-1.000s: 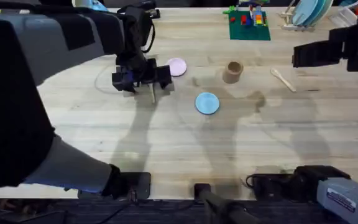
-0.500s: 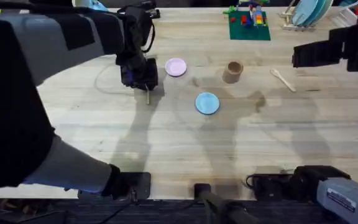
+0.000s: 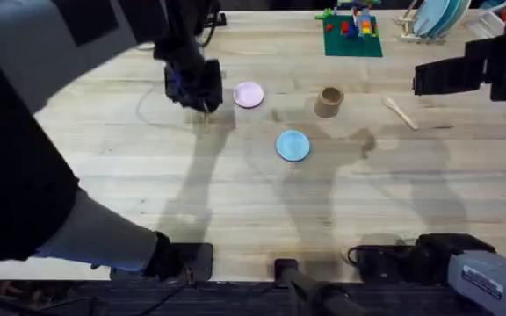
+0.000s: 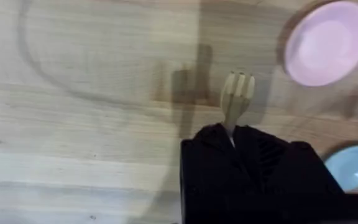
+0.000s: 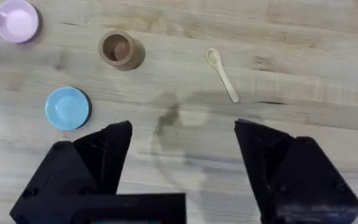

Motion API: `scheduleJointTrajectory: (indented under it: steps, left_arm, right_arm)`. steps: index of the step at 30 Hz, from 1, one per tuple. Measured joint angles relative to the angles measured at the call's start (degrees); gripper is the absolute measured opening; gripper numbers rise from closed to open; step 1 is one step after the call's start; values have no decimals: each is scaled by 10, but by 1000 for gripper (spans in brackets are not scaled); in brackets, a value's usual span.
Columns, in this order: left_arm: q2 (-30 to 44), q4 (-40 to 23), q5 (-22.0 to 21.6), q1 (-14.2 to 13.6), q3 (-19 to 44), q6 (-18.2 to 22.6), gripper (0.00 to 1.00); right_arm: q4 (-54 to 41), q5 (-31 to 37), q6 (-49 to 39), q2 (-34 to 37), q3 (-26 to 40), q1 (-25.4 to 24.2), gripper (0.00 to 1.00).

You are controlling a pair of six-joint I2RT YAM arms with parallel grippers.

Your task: Pick up a utensil and set it on the pink plate, then put the other utensil in the container.

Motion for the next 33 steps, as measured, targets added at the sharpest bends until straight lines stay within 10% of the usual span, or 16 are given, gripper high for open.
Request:
scheduleJointTrajectory:
  steps: [33]
  left_arm:
    - [131,9,73,-71,195,40,41]
  right_arm:
    - [0,0,0,0,0,0,994]
